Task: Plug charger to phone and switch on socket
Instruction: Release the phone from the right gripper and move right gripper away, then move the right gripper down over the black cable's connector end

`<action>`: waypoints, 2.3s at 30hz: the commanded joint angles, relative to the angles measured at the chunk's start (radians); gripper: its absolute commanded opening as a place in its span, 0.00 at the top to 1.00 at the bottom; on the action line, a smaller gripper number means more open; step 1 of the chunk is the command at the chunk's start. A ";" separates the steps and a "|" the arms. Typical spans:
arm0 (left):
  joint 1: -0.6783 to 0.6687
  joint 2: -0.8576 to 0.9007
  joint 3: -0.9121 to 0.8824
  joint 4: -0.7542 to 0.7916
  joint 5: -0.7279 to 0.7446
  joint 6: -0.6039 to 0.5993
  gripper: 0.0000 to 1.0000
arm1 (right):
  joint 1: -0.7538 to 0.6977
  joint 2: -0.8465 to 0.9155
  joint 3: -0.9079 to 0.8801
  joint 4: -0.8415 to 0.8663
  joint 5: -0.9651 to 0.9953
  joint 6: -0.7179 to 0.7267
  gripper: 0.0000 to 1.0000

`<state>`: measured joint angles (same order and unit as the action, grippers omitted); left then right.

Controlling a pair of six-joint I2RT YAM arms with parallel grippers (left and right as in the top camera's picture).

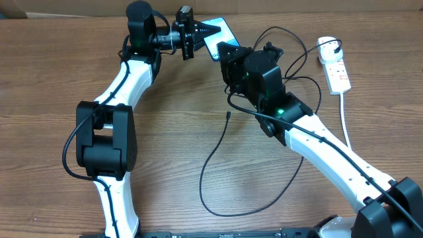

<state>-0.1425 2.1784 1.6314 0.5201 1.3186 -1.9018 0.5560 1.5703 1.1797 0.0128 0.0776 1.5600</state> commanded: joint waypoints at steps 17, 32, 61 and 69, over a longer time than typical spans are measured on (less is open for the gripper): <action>0.015 -0.002 0.017 -0.218 -0.059 0.292 0.96 | -0.085 -0.145 0.019 -0.031 0.007 -0.545 0.08; 0.039 -0.002 0.017 -0.138 0.203 0.769 0.96 | -0.253 -0.285 0.018 -0.632 -0.092 -0.807 0.00; 0.033 -0.544 -0.148 -0.026 0.264 0.741 0.96 | -0.584 -0.285 0.018 -1.142 -0.237 -0.810 0.00; 0.096 -0.596 -0.336 -0.022 0.255 0.780 0.96 | -0.584 -0.285 0.018 -1.167 -0.278 -0.841 0.00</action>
<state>-0.0887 1.5890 1.3361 0.4938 1.5627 -1.1545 -0.0257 1.2896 1.1854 -1.1526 -0.1802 0.7536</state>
